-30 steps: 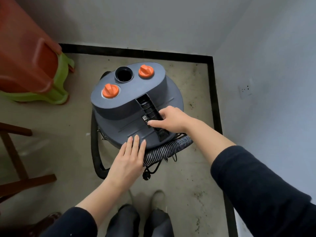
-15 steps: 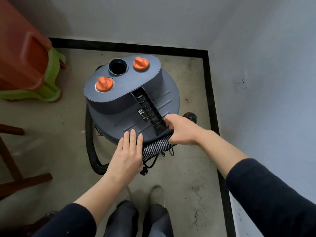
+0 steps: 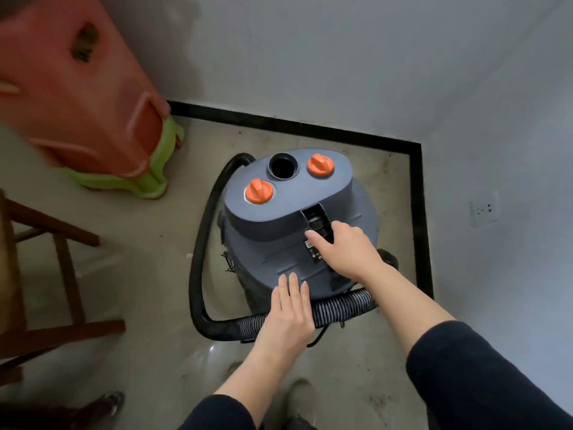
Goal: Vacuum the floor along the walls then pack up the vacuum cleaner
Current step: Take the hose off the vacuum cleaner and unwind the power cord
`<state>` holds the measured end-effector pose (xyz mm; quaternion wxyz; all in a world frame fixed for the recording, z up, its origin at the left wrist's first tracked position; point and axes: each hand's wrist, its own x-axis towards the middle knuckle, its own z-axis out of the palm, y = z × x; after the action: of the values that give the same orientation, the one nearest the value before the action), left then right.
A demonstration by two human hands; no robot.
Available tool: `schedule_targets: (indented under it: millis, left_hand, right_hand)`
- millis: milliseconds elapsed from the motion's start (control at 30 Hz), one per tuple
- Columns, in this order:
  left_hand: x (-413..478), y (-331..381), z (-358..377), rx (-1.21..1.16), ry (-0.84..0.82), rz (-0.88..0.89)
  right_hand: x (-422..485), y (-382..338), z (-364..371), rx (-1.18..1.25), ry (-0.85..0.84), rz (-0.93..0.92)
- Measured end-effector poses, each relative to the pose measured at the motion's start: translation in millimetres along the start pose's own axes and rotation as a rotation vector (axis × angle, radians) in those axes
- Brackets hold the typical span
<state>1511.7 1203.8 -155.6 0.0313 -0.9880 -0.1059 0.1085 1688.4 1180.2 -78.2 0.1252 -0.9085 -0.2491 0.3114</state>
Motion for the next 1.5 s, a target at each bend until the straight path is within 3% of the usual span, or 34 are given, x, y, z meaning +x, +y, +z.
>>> schedule_targets:
  millis: [133, 433, 767, 900, 1133, 1267, 1333, 1433, 1500]
  left_hand:
    - [0, -1, -1, -0.035, 0.016, -0.013]
    - [-13, -18, 5, 0.031, 0.126, 0.146]
    - [3, -11, 15, -0.022, 0.125, 0.109]
    - [21, -3, 14, -0.033, 0.147, 0.032]
    - [54, -10, 10, -0.103, 0.160, 0.136]
    - [64, -34, -3, -0.286, 0.161, 0.137]
    - [61, -62, -13, -0.369, 0.266, 0.181]
    - [61, -117, -30, -0.312, 0.477, 0.194]
    - [67, -148, -38, -0.272, 0.449, 0.075]
  right_hand:
    - [-4, -7, 0, -0.026, -0.004, 0.061]
    - [-22, -10, 7, 0.046, -0.032, 0.153]
    - [12, -23, -9, 0.042, -0.194, 0.005]
    - [32, -34, -20, -0.056, -0.232, -0.082]
    - [67, -58, -36, -0.281, -0.268, -0.243]
    - [77, -53, -30, -0.268, -0.184, -0.362]
    - [75, -35, -24, -0.201, -0.080, -0.381]
    - [66, -1, -19, -0.250, 0.017, -0.318]
    - [59, 14, -14, -0.334, 0.081, -0.292]
